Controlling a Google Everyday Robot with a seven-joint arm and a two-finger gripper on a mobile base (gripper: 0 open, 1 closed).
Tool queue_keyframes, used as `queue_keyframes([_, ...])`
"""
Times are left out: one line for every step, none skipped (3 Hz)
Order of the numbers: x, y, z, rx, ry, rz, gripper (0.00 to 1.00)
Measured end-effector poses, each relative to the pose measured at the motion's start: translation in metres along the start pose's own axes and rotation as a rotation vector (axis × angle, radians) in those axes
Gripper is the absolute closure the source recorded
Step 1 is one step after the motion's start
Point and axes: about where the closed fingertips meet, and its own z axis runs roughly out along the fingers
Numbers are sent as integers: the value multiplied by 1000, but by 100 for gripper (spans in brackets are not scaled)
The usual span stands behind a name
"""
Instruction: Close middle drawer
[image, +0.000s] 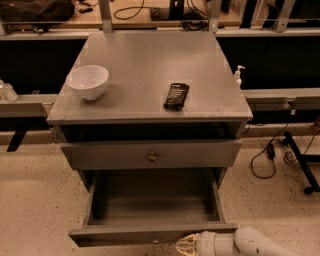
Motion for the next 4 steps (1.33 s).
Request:
queue_keyframes([2,-5,3,22,-10,8,100])
queue_keyframes([5,-18,6,54,-19,19,100])
queue_keyframes([11,-48,12,111,-37,38,100])
queue_keyframes([11,-46,12,111,-37,38,100])
